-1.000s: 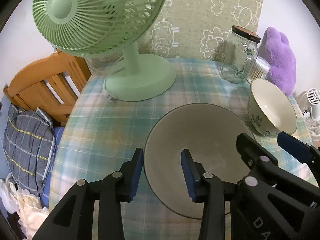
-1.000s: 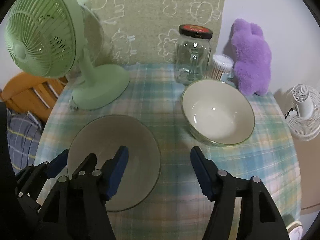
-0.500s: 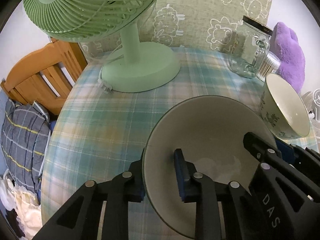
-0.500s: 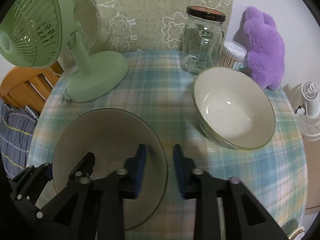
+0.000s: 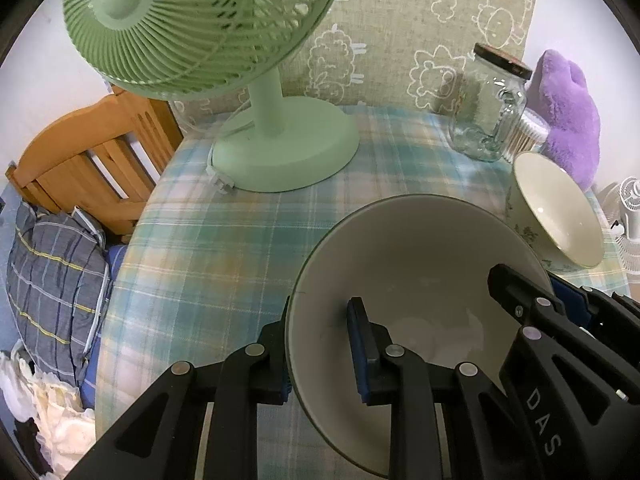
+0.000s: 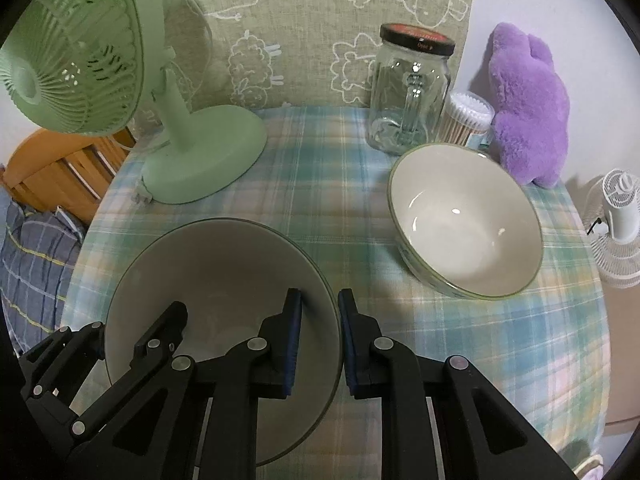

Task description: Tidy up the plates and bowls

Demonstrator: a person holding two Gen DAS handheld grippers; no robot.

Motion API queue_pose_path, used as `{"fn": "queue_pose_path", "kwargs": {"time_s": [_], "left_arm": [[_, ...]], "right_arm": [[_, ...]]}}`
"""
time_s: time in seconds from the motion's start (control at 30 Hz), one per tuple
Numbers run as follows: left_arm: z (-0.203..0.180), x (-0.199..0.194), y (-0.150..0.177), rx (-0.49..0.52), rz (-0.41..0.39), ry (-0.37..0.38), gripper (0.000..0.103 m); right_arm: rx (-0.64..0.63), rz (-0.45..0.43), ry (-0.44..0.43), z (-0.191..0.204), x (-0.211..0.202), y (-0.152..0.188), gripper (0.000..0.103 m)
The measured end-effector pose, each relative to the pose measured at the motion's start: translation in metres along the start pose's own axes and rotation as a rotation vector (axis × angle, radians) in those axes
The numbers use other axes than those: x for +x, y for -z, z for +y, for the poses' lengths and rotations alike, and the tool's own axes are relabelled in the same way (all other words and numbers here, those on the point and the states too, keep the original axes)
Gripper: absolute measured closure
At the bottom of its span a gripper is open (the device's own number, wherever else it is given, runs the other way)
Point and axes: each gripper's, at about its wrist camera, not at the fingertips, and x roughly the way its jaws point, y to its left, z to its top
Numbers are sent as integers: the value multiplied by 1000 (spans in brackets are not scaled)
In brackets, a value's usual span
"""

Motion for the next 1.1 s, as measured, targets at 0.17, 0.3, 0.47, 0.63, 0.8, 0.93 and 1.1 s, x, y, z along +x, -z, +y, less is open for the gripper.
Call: {"fn": "queue_pose_path", "kwargs": {"time_s": [0.17,0.3,0.47,0.63,0.8,0.93,1.1], "left_arm": [[-2,-18,8,-1,-11,-3,81],[-5,-38,18,-6,-22,-6,81],[-12,-63,28,-14,-36,-6,81],[-19,-89,38,-25,-51,-6,81],[-27,-114,45,-27,-67,-11,81],[-33,-131,52,-31,-78,-11,81],[-41,-156,68,-30,-93,-9,81]], "right_arm": [[-1,-6,-6,-2,-18,7,82],[1,-13,-11,-5,-34,14,82],[-1,-27,-14,-11,-58,24,82],[-1,-42,-19,-18,-85,34,82],[1,-56,-26,-28,-110,44,82],[-1,-69,-26,-35,-132,53,82],[-5,-83,-27,-44,-156,68,82]]}}
